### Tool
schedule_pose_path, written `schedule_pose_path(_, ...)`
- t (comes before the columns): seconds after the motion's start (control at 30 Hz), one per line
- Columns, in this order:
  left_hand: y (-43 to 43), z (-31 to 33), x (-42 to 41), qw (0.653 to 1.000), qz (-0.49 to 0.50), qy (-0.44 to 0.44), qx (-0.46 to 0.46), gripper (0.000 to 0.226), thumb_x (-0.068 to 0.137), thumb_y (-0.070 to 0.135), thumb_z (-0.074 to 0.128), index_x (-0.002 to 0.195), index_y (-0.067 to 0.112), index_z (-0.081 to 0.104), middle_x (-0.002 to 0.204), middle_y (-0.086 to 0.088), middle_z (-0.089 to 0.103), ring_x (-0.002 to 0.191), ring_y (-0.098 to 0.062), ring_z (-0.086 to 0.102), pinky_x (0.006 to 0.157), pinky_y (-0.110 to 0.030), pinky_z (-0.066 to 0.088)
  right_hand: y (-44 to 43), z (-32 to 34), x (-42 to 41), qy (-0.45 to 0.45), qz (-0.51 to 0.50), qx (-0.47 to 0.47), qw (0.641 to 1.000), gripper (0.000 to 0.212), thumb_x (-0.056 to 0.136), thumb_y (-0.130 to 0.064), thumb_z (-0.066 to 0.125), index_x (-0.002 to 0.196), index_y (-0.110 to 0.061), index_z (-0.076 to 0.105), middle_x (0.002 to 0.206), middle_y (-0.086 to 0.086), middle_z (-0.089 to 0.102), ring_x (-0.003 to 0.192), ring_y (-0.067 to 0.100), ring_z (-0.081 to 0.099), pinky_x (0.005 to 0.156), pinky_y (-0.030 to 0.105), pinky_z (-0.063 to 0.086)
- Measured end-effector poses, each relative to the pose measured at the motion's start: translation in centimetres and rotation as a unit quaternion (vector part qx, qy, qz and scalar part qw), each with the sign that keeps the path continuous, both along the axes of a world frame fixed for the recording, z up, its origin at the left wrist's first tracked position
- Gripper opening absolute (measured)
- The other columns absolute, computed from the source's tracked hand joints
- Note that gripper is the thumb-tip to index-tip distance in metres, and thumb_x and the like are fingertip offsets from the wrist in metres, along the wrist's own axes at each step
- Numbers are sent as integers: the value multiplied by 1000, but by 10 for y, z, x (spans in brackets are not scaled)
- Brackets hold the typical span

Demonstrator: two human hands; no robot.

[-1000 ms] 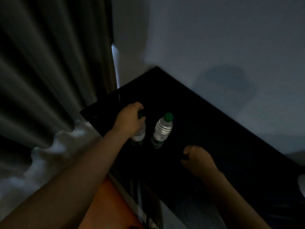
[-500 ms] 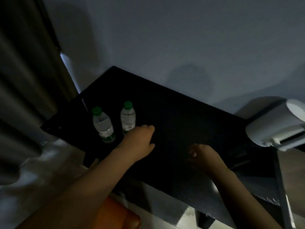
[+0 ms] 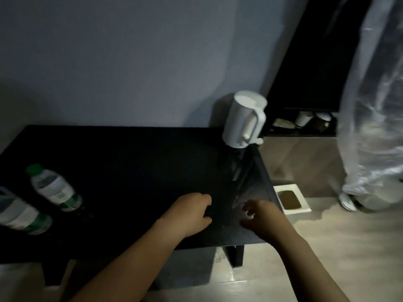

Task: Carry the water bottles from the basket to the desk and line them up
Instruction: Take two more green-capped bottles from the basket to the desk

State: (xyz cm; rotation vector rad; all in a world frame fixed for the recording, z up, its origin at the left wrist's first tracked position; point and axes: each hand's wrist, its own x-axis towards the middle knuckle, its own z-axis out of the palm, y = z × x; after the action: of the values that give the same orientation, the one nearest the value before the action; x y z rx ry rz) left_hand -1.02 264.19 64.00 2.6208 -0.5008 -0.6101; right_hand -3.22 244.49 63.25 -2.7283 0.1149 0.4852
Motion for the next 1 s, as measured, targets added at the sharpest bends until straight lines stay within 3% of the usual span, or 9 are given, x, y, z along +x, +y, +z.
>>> schedule_pose_path(0.33, -185, 4, -32, 986, -152, 27, -66, 37, 86, 30, 63, 120, 18, 56, 118, -1, 60, 107, -17, 57, 93, -34, 50, -166, 11, -110, -23, -255, 32, 966, 33, 78, -30, 71, 110, -23, 64, 104, -4, 66, 91, 13, 62, 77, 27, 51)
schedule_pose_path(0.43, -232, -1, -32, 977, -201, 52, -57, 36, 85, 32, 64, 118, 19, 57, 117, 0, 62, 104, -14, 58, 87, -26, 49, -200, 10, -133, -14, -321, 32, 946, 35, 79, -29, 70, 112, -23, 63, 105, -5, 65, 92, 12, 61, 77, 26, 51)
schedule_pose_path(0.6, -309, -6, -18, 954, -289, 72, -31, 45, 85, 37, 63, 126, 23, 52, 124, 4, 59, 110, -13, 57, 93, -27, 48, -245, 10, -146, 13, -381, 49, 923, 37, 80, -26, 69, 117, -22, 62, 108, -6, 64, 95, 10, 62, 79, 23, 51)
schedule_pose_path(0.73, -366, -6, -4, 930, -359, 70, -32, 42, 86, 38, 60, 125, 25, 51, 125, 6, 57, 109, -13, 56, 89, -24, 46, -280, 17, -144, -4, -441, 43, 896, 37, 81, -26, 67, 117, -23, 61, 109, -6, 63, 95, 9, 61, 72, 19, 47)
schedule_pose_path(1.0, -478, -3, 7, 875, -482, 34, -27, 42, 88, 39, 57, 127, 25, 50, 125, 7, 57, 106, -13, 55, 79, -21, 38, -354, 25, -159, 6, -528, 16, 849, 39, 82, -32, 67, 120, -26, 60, 114, -6, 63, 100, 11, 61, 83, 26, 51)
